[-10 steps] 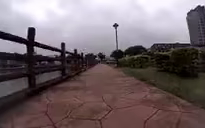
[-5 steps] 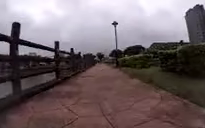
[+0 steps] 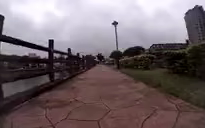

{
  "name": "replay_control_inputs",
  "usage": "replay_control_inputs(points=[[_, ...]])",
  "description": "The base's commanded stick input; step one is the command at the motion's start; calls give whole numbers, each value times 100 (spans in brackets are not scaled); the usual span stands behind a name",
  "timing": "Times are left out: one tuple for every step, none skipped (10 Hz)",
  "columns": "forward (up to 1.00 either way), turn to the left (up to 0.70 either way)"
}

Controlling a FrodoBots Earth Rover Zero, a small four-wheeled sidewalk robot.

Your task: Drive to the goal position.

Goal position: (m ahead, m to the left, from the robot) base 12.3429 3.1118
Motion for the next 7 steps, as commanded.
replay_control_inputs(points=[[100, 0], [100, 0], [100, 0], [100, 0], [100, 0], [100, 0], [100, 0]])
